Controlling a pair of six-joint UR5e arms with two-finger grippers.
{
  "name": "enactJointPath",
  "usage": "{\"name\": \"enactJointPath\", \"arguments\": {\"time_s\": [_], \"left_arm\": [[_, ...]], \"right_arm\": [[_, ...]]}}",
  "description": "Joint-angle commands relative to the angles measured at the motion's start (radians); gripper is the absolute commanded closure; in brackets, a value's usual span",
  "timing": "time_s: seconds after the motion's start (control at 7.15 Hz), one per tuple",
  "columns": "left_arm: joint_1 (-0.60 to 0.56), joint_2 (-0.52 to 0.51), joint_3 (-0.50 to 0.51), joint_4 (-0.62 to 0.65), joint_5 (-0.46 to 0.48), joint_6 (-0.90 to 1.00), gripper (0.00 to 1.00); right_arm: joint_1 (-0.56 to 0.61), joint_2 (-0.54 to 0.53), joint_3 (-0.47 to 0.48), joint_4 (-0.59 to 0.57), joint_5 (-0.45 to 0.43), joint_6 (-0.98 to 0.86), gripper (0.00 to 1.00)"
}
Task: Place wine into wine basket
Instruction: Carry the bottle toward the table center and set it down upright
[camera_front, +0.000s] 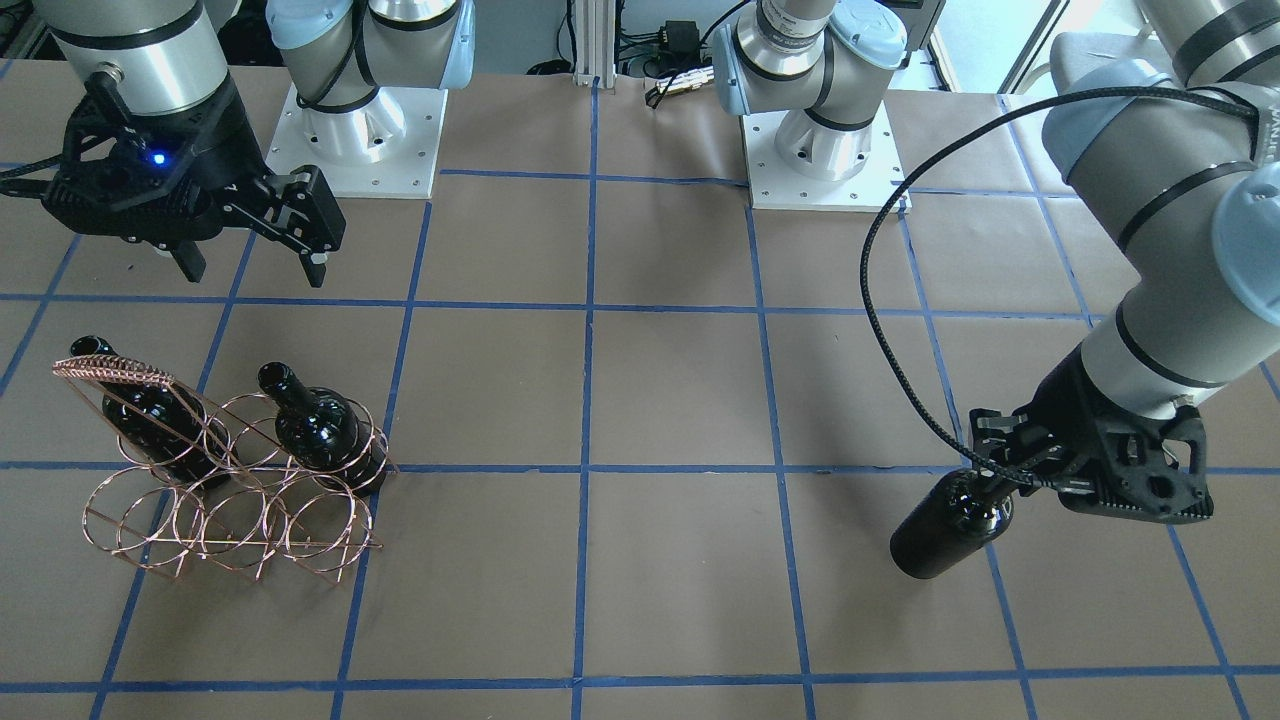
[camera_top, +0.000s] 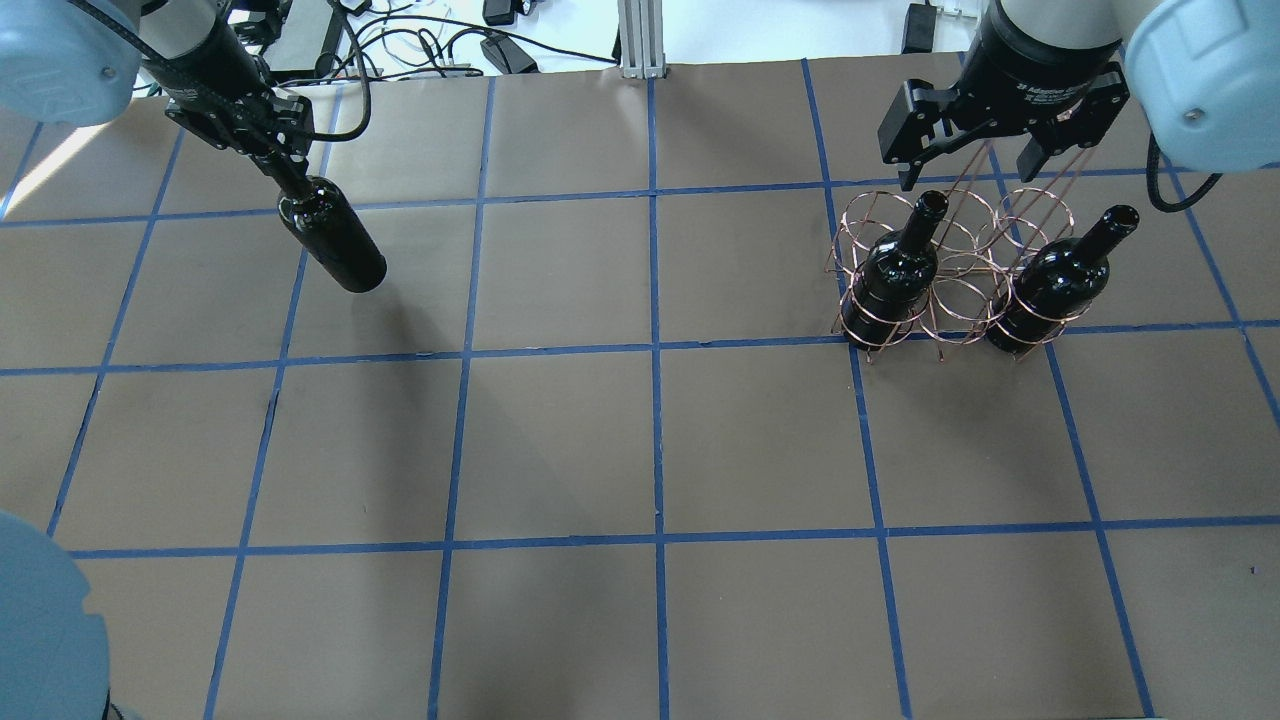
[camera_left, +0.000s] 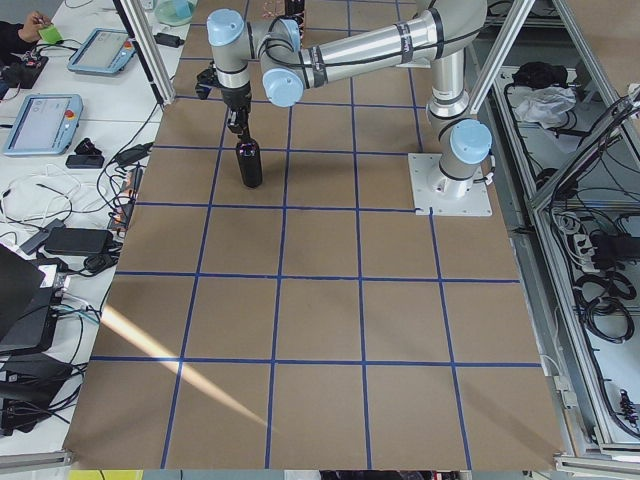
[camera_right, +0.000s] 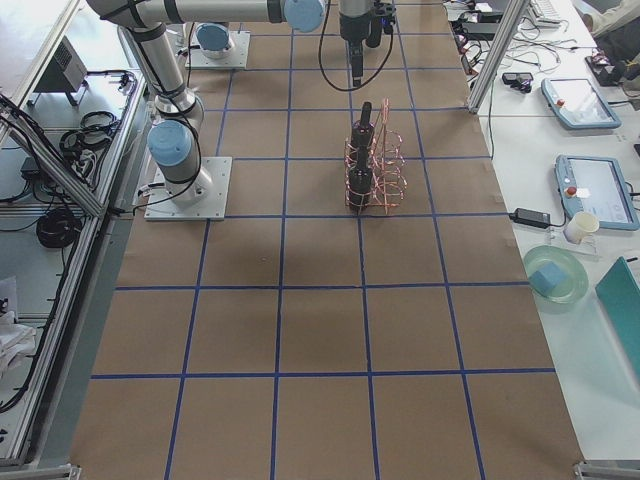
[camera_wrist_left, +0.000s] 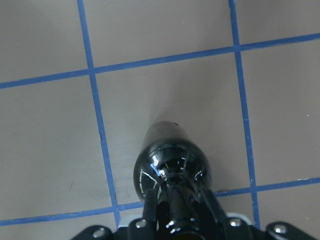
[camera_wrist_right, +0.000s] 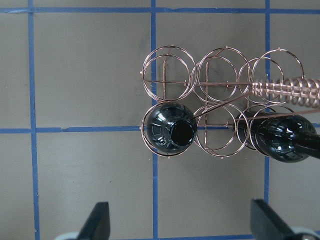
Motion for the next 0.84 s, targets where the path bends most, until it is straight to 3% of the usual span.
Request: {"name": "enactJointPath", "arguments": {"time_s": [0.0, 0.42, 0.7], "left_arm": [[-0.036, 0.066, -0.021, -0.078, -0.017, -0.08, 1.0], [-0.232, 0.261, -0.298, -0.075, -0.009, -0.429, 1.0], [-0.353, 0.324, -0.344, -0.074, -0.014, -0.563, 1.0]], "right_arm": [[0.0, 0.0, 0.0, 0.001, 0.0, 0.0, 0.0], [0.0, 0.0, 0.0, 0.002, 0.0, 0.0, 0.0], [-0.001, 0.0, 0.0, 0.002, -0.001, 0.0, 0.0]]}}
